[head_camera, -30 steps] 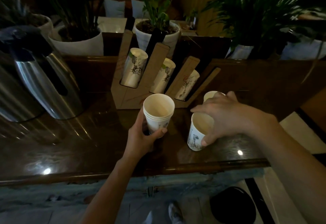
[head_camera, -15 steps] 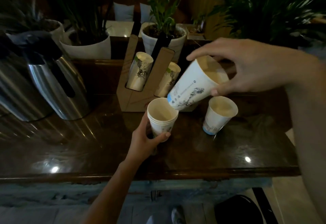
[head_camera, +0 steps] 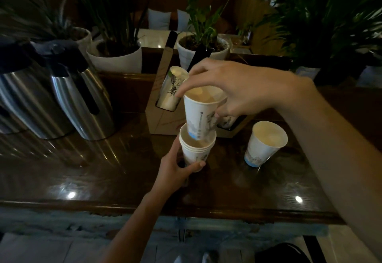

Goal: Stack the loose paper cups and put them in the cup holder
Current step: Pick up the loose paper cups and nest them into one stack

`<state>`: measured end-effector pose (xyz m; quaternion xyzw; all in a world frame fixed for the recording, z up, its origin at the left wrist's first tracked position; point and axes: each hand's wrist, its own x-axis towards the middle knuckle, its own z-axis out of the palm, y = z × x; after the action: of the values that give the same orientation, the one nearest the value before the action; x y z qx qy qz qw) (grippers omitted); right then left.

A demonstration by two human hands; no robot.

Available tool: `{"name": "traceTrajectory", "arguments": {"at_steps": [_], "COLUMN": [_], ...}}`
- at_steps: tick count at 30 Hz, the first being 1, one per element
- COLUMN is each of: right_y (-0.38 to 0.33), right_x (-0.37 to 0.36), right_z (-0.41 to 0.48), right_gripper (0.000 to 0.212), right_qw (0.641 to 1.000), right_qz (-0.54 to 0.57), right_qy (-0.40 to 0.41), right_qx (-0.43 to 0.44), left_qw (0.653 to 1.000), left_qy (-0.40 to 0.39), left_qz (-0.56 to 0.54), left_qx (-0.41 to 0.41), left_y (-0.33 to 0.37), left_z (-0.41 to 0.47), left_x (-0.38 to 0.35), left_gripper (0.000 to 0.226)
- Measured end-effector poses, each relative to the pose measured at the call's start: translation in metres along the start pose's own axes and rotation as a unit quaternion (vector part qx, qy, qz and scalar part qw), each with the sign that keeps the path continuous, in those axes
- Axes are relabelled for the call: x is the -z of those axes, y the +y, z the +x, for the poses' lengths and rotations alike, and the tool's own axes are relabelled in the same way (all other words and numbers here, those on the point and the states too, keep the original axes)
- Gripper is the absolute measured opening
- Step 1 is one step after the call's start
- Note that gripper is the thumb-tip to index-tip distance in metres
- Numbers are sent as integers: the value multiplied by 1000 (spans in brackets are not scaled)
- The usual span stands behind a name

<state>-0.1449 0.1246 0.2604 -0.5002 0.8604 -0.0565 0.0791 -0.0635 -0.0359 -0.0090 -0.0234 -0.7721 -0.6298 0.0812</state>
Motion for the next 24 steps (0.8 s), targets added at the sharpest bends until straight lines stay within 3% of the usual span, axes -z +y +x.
{"name": "traceTrajectory", "arguments": {"at_steps": [4,9,13,15,18,21,22,24], "right_y": [4,22,27,48,63,95,108,128], "right_x": [-14,-65,-94,-97,-90,-73,-67,-63], "right_z": [6,8,7,-17,-34,-64,-76,-95], "right_gripper": [82,75,67,64,64,73,78,91], "right_qw": [999,992,985,981,975,964,962,952], "right_qz": [26,66,114,157,203,185,159,113], "right_qy": [-29,-111,-132,-93,-19,77,68,-25], "right_qx": [26,-11,-22,-59,-86,-175,-213,-282], "left_qw": [1000,1000,1000,998,999,999,999,999], "left_qy": [2,-18,-6,-52,-48,-44,-47,-48], "left_qz": [-5,2,-1,17,10,9,10,11], "left_qx": [-3,0,3,-8,-14,-18,-16,-10], "left_y": [0,-5,-8,-2,2,2,2,4], "left_z": [-1,4,7,18,18,17,17,19], "left_x": [-2,-10,-11,-30,-29,-24,-24,-23], "left_gripper": [101,96,93,91,98,104,103,99]}}
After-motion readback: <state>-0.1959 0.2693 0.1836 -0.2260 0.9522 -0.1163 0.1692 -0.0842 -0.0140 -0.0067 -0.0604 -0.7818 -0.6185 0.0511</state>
